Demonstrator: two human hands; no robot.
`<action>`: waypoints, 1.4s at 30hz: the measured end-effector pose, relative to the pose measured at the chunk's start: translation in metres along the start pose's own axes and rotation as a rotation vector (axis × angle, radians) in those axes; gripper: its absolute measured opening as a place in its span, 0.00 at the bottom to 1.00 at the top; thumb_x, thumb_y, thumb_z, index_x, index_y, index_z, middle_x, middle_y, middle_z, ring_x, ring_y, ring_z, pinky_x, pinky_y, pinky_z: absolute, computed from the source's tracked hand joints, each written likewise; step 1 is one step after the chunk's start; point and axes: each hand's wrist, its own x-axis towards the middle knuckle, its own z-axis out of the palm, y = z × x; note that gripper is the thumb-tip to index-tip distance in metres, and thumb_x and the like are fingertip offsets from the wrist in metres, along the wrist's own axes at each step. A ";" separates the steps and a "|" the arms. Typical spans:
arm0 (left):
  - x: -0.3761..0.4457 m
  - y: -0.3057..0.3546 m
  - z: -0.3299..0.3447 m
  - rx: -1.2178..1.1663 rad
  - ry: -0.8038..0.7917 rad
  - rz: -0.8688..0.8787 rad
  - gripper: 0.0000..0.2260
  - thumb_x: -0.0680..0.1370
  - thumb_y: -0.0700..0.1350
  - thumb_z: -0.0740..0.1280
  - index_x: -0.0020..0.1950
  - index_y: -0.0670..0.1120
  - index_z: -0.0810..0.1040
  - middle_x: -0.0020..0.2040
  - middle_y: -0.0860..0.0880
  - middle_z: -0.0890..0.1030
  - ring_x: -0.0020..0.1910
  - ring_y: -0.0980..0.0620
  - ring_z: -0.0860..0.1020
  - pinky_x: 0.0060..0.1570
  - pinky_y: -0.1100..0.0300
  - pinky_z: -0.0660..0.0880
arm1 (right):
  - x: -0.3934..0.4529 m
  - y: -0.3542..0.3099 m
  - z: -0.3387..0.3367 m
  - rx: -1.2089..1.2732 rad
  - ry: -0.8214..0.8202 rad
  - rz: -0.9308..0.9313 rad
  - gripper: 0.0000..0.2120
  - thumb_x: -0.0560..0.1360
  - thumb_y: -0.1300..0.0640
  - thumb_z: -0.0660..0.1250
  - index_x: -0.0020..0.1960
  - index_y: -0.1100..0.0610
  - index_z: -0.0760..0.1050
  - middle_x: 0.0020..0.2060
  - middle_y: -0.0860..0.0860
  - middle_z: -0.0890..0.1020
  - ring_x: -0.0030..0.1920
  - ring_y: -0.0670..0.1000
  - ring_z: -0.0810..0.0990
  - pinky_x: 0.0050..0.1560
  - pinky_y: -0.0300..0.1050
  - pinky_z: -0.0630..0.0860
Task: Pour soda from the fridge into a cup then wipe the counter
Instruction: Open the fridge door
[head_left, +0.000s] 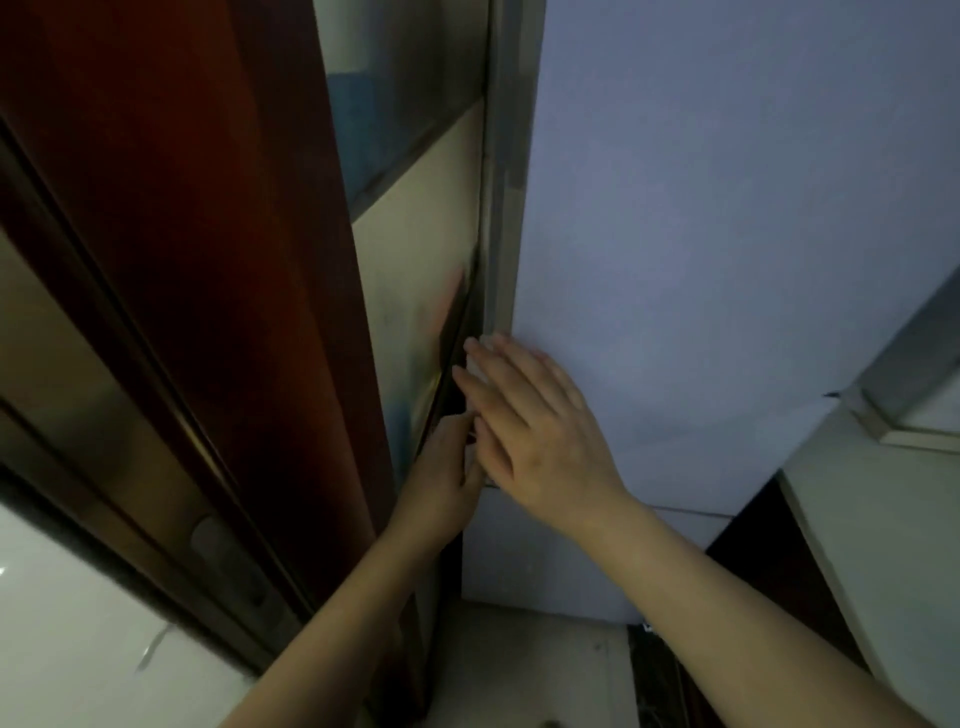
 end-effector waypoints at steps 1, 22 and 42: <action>-0.011 -0.003 -0.002 0.014 -0.039 0.035 0.16 0.82 0.46 0.62 0.69 0.46 0.69 0.64 0.54 0.73 0.61 0.53 0.74 0.59 0.71 0.68 | -0.006 -0.007 -0.006 -0.035 -0.016 0.000 0.19 0.76 0.60 0.64 0.67 0.60 0.74 0.69 0.56 0.72 0.72 0.55 0.65 0.73 0.54 0.60; -0.122 0.093 0.004 0.666 -0.115 0.389 0.23 0.79 0.53 0.62 0.72 0.48 0.69 0.66 0.48 0.75 0.66 0.47 0.73 0.62 0.49 0.71 | -0.167 -0.052 -0.146 -0.553 -0.248 0.253 0.26 0.76 0.56 0.64 0.73 0.56 0.66 0.73 0.52 0.67 0.75 0.50 0.59 0.74 0.61 0.40; -0.188 0.223 0.089 0.697 -0.198 0.546 0.28 0.78 0.58 0.53 0.75 0.48 0.67 0.67 0.46 0.75 0.65 0.45 0.74 0.62 0.46 0.71 | -0.298 -0.015 -0.289 -0.252 0.094 0.534 0.14 0.75 0.58 0.65 0.61 0.54 0.78 0.64 0.49 0.77 0.71 0.49 0.67 0.71 0.69 0.49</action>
